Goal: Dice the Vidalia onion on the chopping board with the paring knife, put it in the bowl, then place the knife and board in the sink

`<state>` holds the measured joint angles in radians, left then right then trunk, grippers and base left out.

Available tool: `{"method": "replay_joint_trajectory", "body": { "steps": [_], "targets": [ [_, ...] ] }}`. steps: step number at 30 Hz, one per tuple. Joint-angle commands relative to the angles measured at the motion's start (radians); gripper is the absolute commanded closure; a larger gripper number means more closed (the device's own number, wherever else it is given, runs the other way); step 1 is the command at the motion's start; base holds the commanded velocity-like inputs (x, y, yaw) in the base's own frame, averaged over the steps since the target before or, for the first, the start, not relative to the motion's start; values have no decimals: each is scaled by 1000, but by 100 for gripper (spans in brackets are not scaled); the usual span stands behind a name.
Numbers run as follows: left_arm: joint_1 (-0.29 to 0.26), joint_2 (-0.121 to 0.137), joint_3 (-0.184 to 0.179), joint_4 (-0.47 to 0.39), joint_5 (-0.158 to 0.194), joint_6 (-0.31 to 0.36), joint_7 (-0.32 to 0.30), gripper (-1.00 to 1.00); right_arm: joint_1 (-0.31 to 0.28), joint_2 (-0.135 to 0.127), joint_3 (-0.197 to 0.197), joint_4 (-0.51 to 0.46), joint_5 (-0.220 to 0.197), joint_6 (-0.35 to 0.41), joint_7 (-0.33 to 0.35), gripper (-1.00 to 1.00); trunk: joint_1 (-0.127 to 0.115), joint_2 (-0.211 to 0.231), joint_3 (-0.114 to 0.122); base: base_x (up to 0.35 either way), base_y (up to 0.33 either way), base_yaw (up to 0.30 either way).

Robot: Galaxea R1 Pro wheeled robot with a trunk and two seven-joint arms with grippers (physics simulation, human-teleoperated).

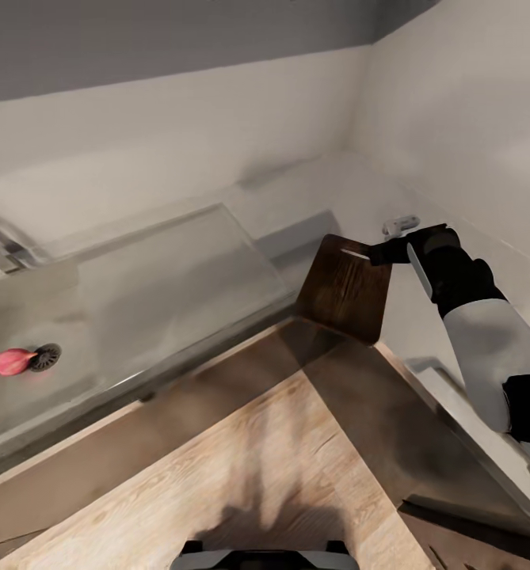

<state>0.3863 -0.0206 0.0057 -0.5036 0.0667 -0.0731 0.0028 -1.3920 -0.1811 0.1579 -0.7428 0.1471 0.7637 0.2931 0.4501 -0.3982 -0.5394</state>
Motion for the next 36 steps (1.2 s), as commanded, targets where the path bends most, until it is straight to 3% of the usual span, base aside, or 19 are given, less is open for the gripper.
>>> {"method": "replay_joint_trajectory", "body": {
  "steps": [1, 14, 36],
  "targets": [
    [0, -1, 0, -1, 7, -1, 0, -100, -1, 0, 3, -1, 8, 4, 8, 100, 0, -2, -1, -341, 100, 0],
    [1, 0, 0, 7, 7, -1, -1, -100, -1, 4, 3, -1, 5, 5, 8, 100, 0, -2, 10, -341, 102, 24],
    [0, 2, 2, 11, 7, -2, -4, -100, -1, 8, 3, -3, 3, 5, 8, 100, 0, -2, 40, -314, 161, 191]
  ]
}}
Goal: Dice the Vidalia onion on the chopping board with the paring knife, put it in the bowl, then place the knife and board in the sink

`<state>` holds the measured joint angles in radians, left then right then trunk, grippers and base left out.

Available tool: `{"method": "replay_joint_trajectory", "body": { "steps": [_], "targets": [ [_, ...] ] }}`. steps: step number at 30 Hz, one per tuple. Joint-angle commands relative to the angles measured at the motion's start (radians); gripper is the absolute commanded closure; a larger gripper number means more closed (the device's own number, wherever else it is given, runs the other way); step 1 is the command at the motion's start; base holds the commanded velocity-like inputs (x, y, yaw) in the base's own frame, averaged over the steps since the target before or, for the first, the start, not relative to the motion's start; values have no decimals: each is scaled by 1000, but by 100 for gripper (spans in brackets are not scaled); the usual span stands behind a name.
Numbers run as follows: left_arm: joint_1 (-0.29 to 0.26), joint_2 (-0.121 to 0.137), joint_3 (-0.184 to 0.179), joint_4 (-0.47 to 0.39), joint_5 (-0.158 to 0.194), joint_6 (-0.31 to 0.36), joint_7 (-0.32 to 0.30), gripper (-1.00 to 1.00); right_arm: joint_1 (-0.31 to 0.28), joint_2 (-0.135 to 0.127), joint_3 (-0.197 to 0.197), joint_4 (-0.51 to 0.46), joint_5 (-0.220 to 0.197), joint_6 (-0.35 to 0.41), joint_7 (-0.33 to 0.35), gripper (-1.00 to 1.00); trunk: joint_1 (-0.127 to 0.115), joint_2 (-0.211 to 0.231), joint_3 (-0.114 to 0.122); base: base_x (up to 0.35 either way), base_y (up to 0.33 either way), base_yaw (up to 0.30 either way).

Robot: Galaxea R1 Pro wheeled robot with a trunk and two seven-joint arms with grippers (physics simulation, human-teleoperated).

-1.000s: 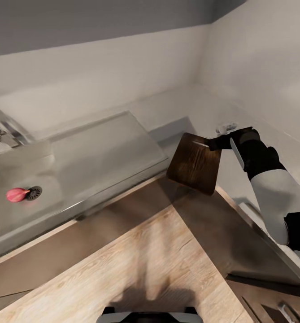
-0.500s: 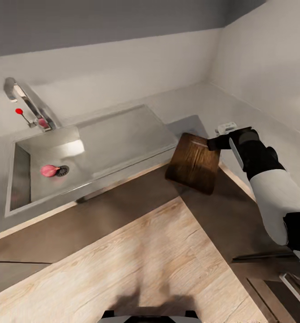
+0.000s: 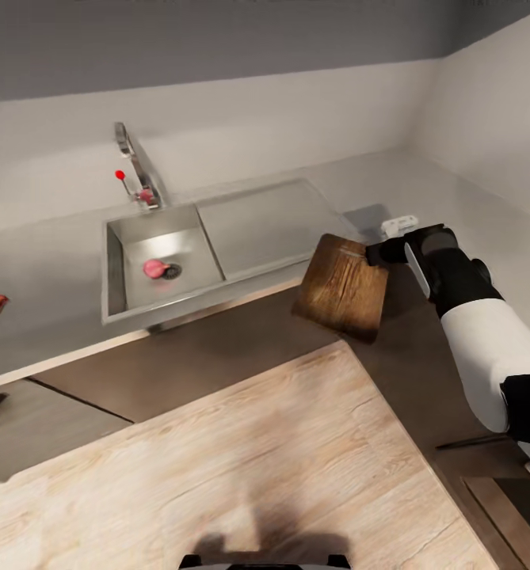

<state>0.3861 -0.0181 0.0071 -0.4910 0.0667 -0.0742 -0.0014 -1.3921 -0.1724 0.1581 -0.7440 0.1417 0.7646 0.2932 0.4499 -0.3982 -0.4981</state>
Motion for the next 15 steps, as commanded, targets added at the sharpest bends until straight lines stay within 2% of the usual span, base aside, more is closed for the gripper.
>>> {"method": "replay_joint_trajectory", "body": {
  "steps": [1, 8, 15],
  "targets": [
    [0, 0, 1, -1, 7, -1, 0, -100, -1, -1, 3, -1, 8, 4, 8, 100, 0, -2, 0, -261, 202, 162],
    [1, 0, 1, -2, 7, -1, 0, -100, -1, -1, 2, -2, 8, 4, 8, 100, 0, -2, 11, -238, 204, 107],
    [1, 0, 1, -4, 7, -1, 0, -100, -1, -1, 1, -72, 6, 9, 8, 100, 0, -2, 22, -185, 209, 67]
  ]
}}
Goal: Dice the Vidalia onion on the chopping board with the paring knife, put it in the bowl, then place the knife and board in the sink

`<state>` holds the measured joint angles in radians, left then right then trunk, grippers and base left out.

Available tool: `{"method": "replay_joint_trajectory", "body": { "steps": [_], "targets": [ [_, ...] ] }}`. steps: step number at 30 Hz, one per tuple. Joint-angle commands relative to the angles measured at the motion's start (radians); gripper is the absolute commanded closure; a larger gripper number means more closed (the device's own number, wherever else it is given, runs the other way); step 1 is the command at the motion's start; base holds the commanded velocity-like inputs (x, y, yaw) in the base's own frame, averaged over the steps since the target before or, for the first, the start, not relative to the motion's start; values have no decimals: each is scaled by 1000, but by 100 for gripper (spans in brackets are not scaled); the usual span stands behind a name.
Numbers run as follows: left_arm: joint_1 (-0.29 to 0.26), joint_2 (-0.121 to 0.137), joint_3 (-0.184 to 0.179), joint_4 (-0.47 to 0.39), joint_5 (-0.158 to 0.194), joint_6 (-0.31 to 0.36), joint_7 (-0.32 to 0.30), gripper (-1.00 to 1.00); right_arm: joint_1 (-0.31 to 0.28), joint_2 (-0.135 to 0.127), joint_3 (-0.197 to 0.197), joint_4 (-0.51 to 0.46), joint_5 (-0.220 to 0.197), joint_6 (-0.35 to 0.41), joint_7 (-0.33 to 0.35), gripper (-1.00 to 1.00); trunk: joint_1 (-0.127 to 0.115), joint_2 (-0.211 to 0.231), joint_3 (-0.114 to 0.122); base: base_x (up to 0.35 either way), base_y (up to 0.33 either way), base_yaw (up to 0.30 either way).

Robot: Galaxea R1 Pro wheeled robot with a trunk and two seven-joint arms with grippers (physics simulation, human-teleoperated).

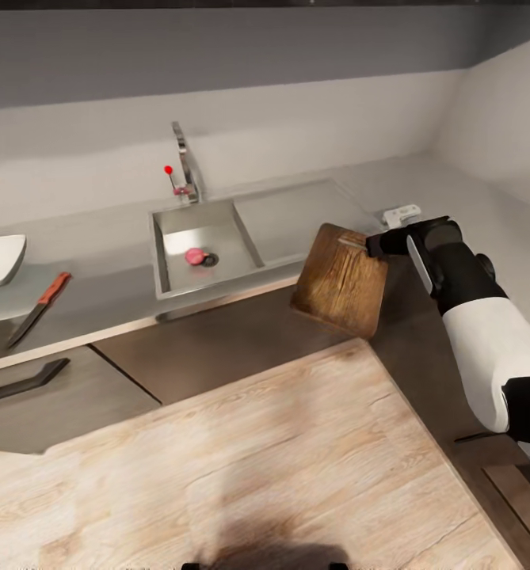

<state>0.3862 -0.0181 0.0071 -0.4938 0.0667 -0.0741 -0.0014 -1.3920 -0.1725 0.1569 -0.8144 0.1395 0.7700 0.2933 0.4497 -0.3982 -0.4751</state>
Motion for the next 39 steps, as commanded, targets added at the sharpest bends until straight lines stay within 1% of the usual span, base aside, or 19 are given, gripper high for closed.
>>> {"method": "replay_joint_trajectory", "body": {
  "steps": [1, 3, 5, 13, 17, 22, 27, 33, 39],
  "targets": [
    [0, 0, 1, -1, 7, -1, 0, -100, -1, -1, 3, -4, 8, 4, 7, 100, 0, -2, 0, -170, 207, 62],
    [0, 0, 1, 0, 7, -1, 0, -100, -1, -1, 3, -6, 8, 11, 7, 100, 0, -2, 3, -169, 204, 62],
    [0, 1, 1, 1, 8, -1, 0, -100, -1, 0, 4, -7, 8, 35, 7, 100, 0, -2, 7, -181, 199, 62],
    [0, 1, 1, 1, 8, -1, 0, -100, -1, 0, 3, -7, 8, 51, 7, 100, 0, -2, 19, -228, 197, 62],
    [0, 1, 1, 1, 8, -1, 0, -100, -1, 1, 4, -8, 6, 91, 8, 100, 0, -2, 25, -237, 197, 63],
    [0, 1, 1, 1, 8, -1, 0, -100, -1, 2, 4, -8, 6, 104, 9, 100, 0, -2, 33, -129, 200, 91],
    [0, 1, 1, 1, 8, -1, 0, -100, -1, 5, 4, -8, 6, 106, 8, 100, 0, -2, 41, 54, 227, 153],
    [0, 1, 1, 1, 8, -1, 0, -100, -1, 15, 3, -8, 8, 106, 7, 100, 0, -2, 50, 221, 237, 185],
    [0, 1, 1, 3, 8, -1, 0, -100, -1, 16, 3, -6, 8, 106, 7, 100, 0, -2, 57, 178, 245, 225]
  ]
}}
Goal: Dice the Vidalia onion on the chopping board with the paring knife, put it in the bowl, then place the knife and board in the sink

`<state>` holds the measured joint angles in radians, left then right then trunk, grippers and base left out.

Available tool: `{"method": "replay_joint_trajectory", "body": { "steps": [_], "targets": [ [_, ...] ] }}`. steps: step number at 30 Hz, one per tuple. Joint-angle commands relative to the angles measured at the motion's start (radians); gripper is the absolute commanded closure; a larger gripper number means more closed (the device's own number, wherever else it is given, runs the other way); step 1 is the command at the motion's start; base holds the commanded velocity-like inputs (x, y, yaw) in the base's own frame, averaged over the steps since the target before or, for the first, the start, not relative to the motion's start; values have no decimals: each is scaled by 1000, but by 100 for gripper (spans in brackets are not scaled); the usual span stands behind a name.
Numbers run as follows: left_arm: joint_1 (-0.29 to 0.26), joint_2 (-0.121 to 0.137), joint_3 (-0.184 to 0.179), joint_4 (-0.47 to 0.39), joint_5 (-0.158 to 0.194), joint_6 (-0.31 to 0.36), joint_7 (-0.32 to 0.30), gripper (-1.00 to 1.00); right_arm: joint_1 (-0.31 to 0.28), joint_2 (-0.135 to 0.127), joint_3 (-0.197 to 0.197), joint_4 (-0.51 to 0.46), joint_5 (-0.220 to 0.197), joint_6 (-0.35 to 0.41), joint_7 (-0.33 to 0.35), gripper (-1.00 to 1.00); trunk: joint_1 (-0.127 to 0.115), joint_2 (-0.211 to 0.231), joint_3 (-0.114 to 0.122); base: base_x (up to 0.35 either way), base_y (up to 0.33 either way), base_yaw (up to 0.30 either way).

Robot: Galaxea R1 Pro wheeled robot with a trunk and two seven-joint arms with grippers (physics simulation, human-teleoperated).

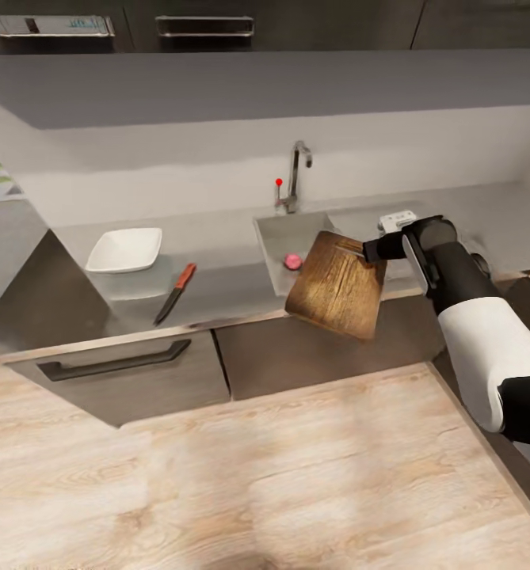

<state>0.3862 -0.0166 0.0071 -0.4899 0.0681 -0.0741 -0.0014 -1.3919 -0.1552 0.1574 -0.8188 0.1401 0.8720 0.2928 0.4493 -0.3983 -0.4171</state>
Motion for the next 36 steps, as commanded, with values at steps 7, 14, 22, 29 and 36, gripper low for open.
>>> {"method": "replay_joint_trajectory", "body": {
  "steps": [7, 14, 22, 29, 36],
  "targets": [
    [0, 0, 1, -1, 7, -1, 0, -100, -1, -1, 2, 0, 7, 4, 7, 100, 1, -2, 7, 12, 237, 231],
    [0, 0, 1, -2, 7, -1, 0, -100, -1, -1, 2, 1, 7, 4, 8, 100, 1, -2, 15, 0, 49, 223],
    [0, -1, 1, -2, 7, -1, -1, -100, -1, -2, 2, 4, 7, 4, 7, 100, 1, -2, 27, 0, 1, 111],
    [1, -1, 1, -2, 7, -1, -2, -100, -1, -3, 2, 8, 7, 4, 7, 100, 1, -2, 38, 0, 0, 20],
    [1, -1, 1, -5, 7, -1, -3, -100, -1, -3, 2, 19, 7, 4, 8, 100, 1, -2, 49, 0, 0, 0]
  ]
}}
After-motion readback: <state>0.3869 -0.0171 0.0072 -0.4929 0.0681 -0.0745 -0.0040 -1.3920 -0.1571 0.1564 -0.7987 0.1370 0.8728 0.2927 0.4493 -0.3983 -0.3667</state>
